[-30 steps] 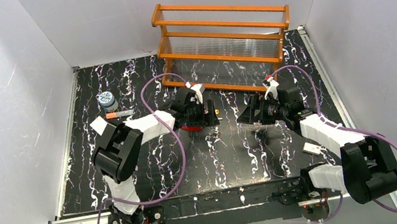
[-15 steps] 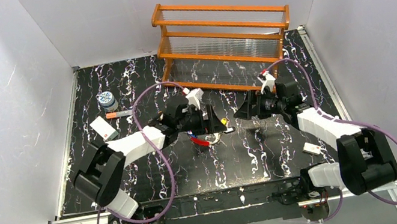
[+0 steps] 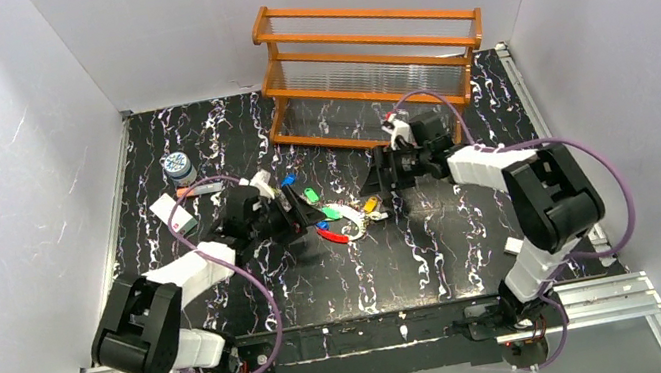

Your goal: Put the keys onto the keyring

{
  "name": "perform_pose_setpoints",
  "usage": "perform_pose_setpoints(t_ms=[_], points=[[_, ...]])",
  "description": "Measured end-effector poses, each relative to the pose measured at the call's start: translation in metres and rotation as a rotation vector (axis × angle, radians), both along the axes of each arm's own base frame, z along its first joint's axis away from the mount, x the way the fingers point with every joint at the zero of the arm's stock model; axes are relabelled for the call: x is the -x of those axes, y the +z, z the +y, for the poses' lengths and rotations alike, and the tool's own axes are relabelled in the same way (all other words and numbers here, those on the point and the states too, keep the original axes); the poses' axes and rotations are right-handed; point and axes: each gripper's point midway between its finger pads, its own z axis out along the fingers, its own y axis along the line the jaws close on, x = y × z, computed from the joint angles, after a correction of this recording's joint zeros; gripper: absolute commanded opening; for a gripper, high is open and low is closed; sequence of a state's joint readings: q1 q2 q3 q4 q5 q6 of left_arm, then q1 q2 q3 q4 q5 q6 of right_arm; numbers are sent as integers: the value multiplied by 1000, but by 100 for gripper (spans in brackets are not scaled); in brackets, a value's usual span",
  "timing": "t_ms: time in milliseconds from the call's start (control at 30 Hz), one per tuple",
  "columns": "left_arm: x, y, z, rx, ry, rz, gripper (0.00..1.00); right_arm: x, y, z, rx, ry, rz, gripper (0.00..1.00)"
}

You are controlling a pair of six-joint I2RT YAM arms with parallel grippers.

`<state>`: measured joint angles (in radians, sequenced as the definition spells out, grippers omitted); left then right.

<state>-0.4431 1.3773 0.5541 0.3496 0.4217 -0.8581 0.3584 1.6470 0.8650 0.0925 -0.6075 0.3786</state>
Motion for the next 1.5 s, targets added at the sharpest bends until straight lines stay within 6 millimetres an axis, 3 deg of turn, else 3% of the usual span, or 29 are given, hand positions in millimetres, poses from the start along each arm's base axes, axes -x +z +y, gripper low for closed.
perform_pose_setpoints(t_ms=[267, 367, 567, 667, 867, 1067, 1233, 1500], points=[[26, -35, 17, -24, 73, 115, 70, 5, -25, 43, 83, 104, 23, 74], [28, -43, 17, -20, 85, 142, 66, 12, -39, 47, 119, 122, 47, 67], [17, -48, 10, 8, 87, 138, 53, 17, -44, 51, 131, 148, 42, 53], [13, -50, 6, 16, 80, 137, 53, 22, -47, 51, 125, 159, 55, 49], [4, -51, 1, 22, 68, 130, 52, 55, -47, 54, 31, 226, 122, 50], [1, -52, 1, -7, 55, 119, 43, 81, -42, 54, -16, 236, 189, 62], [1, -56, 6, -69, 40, 118, 37, 77, -40, 49, 34, 199, 176, 64], [6, -60, 12, -119, 33, 116, 28, 46, -40, 52, 127, 163, 135, 62]])
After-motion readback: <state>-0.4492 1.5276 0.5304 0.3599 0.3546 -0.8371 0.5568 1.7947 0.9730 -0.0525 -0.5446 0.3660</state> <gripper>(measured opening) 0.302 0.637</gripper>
